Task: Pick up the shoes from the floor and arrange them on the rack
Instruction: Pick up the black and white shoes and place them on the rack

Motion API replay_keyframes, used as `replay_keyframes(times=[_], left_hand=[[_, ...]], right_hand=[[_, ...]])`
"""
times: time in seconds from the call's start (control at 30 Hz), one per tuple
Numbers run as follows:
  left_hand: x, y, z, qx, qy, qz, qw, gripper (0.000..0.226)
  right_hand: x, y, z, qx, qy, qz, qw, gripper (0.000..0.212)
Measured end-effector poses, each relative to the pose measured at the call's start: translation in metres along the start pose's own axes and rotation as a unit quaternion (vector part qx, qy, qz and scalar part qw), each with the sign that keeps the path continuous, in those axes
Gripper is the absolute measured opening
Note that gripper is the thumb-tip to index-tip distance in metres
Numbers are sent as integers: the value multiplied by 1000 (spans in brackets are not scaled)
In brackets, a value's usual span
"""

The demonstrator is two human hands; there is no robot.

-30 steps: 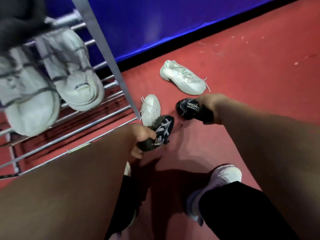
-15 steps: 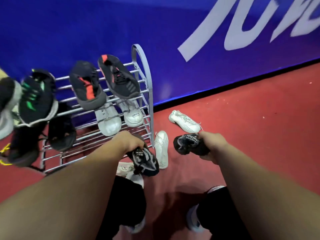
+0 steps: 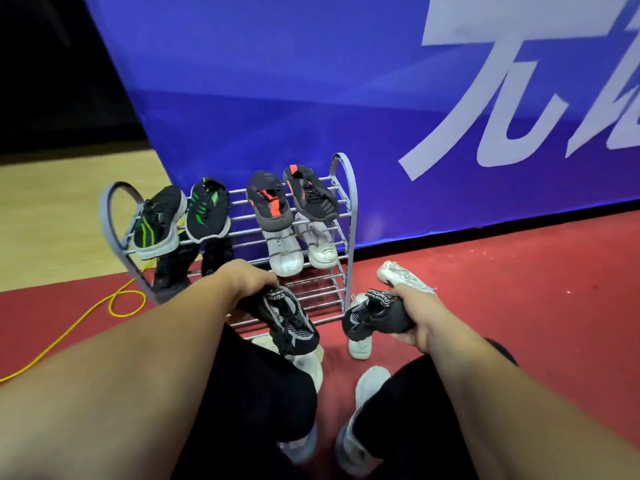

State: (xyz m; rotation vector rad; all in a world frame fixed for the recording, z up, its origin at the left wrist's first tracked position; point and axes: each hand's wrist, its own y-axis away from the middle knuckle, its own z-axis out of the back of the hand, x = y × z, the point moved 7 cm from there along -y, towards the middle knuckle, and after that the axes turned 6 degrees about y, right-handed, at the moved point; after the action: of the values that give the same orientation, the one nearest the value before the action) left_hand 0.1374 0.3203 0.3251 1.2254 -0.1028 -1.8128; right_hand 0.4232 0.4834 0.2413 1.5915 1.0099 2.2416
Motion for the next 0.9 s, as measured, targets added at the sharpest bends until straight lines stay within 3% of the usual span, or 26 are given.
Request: replay_keyframes(times=[0.4, 0.57, 0.7, 0.9], left_hand=[[57, 0, 58, -62, 17, 78, 995, 24], [92, -36, 53, -51, 39, 112, 992, 26], [110, -74, 47, -36, 60, 130, 989, 35], [126, -124, 40, -34, 147, 127, 980, 32]], right_hand=[[-1, -36, -93, 93, 16, -26, 995, 49], [-1, -57, -112, 95, 28, -28, 995, 25], [-2, -86, -115, 82, 23, -36, 996, 44], [-10, -117, -122, 67, -9, -79, 995, 29]])
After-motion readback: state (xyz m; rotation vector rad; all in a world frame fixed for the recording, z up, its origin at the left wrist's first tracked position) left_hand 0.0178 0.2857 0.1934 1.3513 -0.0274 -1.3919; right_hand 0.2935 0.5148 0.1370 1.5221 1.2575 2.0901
